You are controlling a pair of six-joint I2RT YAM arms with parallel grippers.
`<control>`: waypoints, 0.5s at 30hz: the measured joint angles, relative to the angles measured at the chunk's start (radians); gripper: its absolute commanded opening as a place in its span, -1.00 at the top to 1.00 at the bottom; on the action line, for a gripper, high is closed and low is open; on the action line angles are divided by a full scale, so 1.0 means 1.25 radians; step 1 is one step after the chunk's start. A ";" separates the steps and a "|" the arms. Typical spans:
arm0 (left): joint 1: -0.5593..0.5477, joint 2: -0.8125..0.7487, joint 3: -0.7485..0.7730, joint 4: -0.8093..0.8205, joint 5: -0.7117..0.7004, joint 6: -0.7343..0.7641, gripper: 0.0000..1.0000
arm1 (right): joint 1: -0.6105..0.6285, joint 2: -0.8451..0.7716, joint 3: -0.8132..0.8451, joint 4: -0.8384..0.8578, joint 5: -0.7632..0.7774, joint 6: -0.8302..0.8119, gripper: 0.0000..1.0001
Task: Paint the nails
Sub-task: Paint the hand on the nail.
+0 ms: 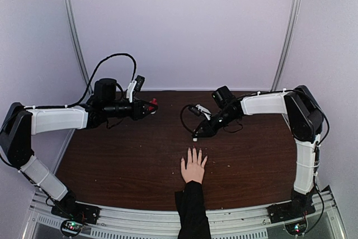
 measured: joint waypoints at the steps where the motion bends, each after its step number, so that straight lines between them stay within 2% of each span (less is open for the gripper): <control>1: 0.000 0.000 0.000 0.000 0.000 0.000 1.00 | 0.001 0.000 0.000 0.000 -0.001 0.000 1.00; 15: 0.000 0.000 0.000 0.000 0.000 0.000 1.00 | 0.001 0.008 0.000 0.000 -0.005 0.000 1.00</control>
